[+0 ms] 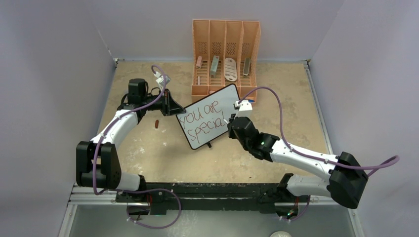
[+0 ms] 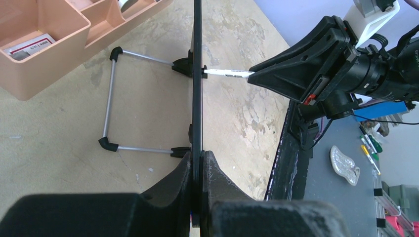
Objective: Write a sentence on the whiteboard
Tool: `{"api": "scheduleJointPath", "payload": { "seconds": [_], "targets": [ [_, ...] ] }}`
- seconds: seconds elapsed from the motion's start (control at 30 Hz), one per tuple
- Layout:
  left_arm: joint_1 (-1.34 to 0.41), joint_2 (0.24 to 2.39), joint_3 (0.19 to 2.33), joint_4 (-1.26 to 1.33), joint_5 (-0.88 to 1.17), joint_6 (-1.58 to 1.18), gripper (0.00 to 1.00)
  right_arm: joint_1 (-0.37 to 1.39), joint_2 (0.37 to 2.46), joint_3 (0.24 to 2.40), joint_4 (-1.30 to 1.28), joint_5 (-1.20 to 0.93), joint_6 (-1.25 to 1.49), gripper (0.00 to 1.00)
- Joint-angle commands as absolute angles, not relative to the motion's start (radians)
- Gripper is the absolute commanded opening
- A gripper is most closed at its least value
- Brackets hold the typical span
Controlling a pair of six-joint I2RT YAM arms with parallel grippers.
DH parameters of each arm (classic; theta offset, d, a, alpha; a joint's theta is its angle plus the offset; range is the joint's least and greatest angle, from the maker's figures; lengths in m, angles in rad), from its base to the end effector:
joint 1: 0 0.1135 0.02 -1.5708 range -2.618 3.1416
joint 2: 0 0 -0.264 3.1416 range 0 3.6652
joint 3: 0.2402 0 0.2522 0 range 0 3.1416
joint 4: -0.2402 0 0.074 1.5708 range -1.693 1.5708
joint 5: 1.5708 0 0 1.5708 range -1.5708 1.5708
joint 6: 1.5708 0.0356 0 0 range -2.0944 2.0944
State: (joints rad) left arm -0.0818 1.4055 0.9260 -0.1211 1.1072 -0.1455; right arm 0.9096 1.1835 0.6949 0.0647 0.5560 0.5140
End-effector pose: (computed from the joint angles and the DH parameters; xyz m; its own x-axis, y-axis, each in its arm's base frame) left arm 0.2922 -0.0559 0.2633 -0.6692 -0.0102 -0.7430 0.6822 0.3880 -0.6198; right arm 0.1743 0.1935 0.2531 -0.4043 0.1604 -0.9004 -0.2023 0.9444 0.2591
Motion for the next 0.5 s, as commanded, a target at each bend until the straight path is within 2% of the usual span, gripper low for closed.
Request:
{"api": "scheduleJointPath", "payload": {
  "seconds": [0.0, 0.47],
  "targets": [
    [-0.091, 1.397, 0.957, -0.126, 1.119, -0.123, 0.00, 0.907, 1.180, 0.680, 0.035, 0.542, 0.546, 0.00],
    [-0.091, 1.399, 0.957, -0.126, 1.118, -0.123, 0.00, 0.907, 1.199, 0.678, 0.002, 0.549, 0.566, 0.00]
  ]
}}
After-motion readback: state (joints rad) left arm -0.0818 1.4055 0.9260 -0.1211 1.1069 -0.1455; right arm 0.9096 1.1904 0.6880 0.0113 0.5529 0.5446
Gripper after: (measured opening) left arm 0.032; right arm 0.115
